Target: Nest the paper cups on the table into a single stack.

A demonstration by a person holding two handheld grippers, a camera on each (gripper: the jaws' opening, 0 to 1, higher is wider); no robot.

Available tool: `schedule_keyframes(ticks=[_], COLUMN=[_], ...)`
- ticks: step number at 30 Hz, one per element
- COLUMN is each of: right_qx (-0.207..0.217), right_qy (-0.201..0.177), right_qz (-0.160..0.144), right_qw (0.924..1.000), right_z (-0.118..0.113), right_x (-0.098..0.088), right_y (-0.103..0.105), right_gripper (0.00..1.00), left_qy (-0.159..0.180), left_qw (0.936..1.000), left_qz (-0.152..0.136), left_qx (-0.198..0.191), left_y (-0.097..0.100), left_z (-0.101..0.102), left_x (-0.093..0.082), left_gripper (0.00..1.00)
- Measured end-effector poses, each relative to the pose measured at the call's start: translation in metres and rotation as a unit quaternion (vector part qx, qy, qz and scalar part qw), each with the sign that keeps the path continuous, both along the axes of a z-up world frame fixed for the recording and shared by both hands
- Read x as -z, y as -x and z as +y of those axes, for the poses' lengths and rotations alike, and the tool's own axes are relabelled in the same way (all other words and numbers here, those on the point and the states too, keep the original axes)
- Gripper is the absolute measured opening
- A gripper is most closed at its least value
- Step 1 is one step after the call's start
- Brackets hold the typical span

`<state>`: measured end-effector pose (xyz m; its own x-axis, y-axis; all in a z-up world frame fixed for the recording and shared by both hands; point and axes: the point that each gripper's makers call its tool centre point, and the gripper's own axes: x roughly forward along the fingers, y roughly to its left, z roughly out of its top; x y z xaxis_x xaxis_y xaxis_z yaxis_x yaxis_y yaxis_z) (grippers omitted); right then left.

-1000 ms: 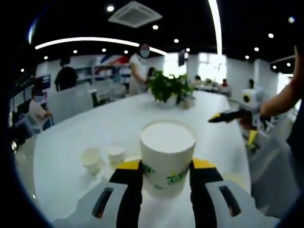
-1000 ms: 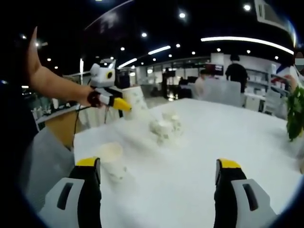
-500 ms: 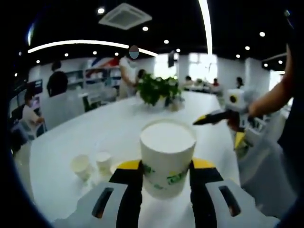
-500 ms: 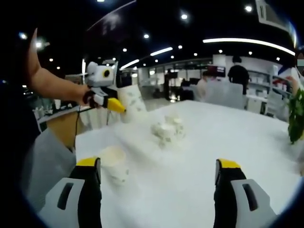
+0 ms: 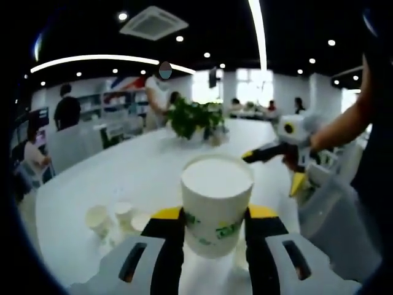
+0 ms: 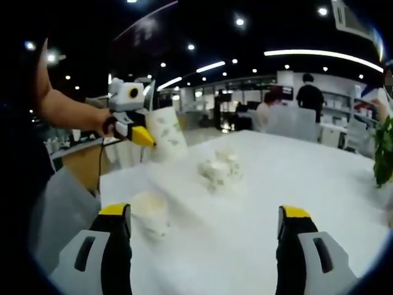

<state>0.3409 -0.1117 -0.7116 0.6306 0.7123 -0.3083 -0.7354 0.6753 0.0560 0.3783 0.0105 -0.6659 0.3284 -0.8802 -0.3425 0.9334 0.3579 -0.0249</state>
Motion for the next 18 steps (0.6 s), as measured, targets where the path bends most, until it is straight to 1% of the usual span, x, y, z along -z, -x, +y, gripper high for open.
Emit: schedule_keyframes(ticks=[5, 10, 14, 18], right_qx=[0.001, -0.002, -0.004, -0.007], right_qy=[-0.012, -0.012, -0.012, -0.013], right_qz=[-0.003, -0.005, -0.006, -0.006], right_qw=[0.9999, 0.9999, 0.9999, 0.9999], right_z=[0.003, 0.005, 0.006, 0.008], right_x=[-0.009, -0.011, -0.013, -0.014], right_y=[0.0, -0.001, 0.0, 0.002], right_gripper=[0.97, 0.97, 0.97, 0.96], left_qy=[0.002, 0.001, 0.003, 0.002], left_qw=[1.0, 0.9998, 0.9998, 0.9998], left_qz=[0.0, -0.001, 0.002, 0.002], left_qx=[0.007, 0.018, 0.018, 0.021], left_y=[0.011, 0.022, 0.028, 0.038], left_z=[-0.004, -0.008, -0.008, -0.009], left_x=[-0.004, -0.007, -0.008, -0.005], left_gripper=[0.38, 0.38, 0.38, 0.38])
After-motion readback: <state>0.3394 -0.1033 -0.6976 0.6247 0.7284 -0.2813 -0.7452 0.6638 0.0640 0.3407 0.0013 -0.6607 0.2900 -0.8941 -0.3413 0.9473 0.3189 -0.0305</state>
